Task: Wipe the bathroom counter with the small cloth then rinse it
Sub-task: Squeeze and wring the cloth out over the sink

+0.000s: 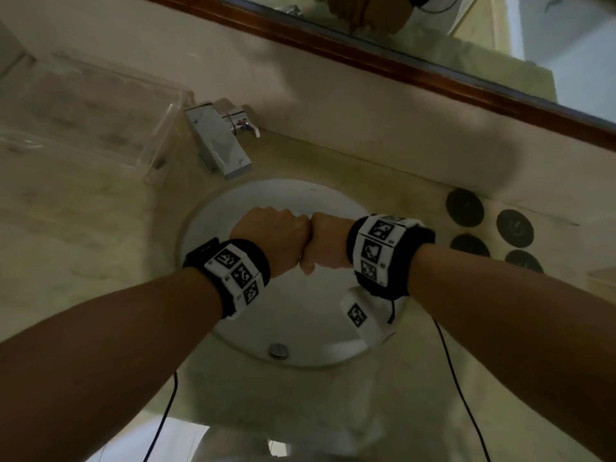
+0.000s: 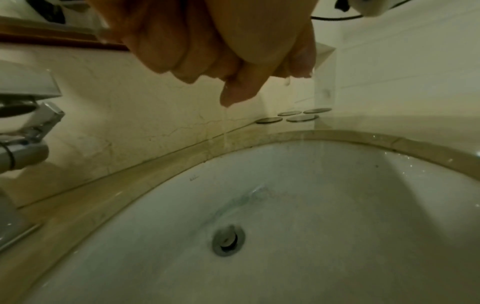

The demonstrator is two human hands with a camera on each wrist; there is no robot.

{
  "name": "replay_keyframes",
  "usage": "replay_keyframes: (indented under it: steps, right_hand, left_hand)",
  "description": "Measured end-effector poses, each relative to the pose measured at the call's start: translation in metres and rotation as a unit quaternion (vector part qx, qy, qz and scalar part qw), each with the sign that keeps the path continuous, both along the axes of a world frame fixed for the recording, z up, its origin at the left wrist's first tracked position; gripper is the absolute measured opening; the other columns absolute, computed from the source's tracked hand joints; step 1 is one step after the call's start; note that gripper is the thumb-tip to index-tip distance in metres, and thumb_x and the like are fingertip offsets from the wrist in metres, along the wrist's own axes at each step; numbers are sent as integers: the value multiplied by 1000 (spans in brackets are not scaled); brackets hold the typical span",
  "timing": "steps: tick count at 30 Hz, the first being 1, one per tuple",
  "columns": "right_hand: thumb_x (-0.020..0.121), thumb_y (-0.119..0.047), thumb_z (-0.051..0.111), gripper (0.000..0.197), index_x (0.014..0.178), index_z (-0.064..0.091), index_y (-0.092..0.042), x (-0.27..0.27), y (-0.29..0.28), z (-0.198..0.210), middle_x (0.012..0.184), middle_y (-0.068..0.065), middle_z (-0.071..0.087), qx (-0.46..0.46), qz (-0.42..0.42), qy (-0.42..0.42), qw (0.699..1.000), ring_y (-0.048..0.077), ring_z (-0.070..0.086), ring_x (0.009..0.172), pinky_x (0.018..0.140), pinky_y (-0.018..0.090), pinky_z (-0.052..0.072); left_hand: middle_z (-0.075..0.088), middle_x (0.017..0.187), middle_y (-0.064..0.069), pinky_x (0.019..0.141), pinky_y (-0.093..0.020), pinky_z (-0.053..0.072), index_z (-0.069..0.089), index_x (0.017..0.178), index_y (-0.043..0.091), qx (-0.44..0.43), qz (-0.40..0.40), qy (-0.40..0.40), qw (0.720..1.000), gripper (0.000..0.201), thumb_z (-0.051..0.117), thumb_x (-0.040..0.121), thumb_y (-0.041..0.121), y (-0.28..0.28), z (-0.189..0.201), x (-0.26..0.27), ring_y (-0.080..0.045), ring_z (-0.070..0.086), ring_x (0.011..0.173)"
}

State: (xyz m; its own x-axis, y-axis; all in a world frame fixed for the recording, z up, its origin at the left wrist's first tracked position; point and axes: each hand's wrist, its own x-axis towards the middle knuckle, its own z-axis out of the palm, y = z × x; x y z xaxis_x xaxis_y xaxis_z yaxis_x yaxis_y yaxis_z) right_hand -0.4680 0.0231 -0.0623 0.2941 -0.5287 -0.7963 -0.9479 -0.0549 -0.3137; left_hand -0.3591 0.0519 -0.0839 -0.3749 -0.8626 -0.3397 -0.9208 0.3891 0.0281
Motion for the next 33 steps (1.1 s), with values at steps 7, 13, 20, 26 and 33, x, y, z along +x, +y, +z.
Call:
replay_keyframes:
  steps: [7, 13, 20, 26, 33]
  right_hand:
    - [75, -14, 71, 30, 54, 51, -10, -13, -4, -4, 52, 4, 50, -50, -20, -46, 997, 19, 50, 50, 49, 26, 42]
    - [66, -11, 69, 68, 127, 40, -11, -33, 6, -3, 123, 12, 50, -327, 57, -105, 938, 31, 53, 103, 76, 40, 53]
    - [96, -14, 18, 51, 146, 28, -11, -56, 22, -16, 150, 16, 37, -535, 286, -130, 784, 42, 33, 137, 106, 50, 38]
    - [96, -11, 49, 32, 127, 46, -1, -48, 5, -15, 112, 21, 66, -593, 278, -205, 727, 35, 65, 94, 76, 45, 54]
    - [86, -8, 44, 17, 76, 58, -5, -42, 0, 0, 59, 9, 59, -553, 250, -104, 788, 26, 53, 46, 47, 29, 38]
  left_hand:
    - [58, 66, 2, 54, -31, 45, 49, 88, 18, -25, 11, 61, 998, 17, 51, 86, 35, 3, 0, 1, -20, 52, 51]
    - [52, 69, -1, 60, -29, 43, 44, 66, 21, 115, 216, 150, 958, 33, 51, 90, 41, -14, -2, 3, -20, 53, 61]
    - [48, 57, -1, 47, -23, 36, 58, 89, 9, 308, 197, 384, 848, 12, 52, 96, 16, -22, 19, 7, -13, 41, 49]
    - [36, 31, 4, 32, -13, 22, 39, 44, 12, 371, 160, 376, 834, 52, 56, 93, 11, -15, 42, -1, -9, 26, 25]
    - [42, 51, 0, 46, -24, 30, 41, 55, 14, 251, 125, 268, 922, 38, 59, 89, 13, -19, 39, -10, -15, 39, 48]
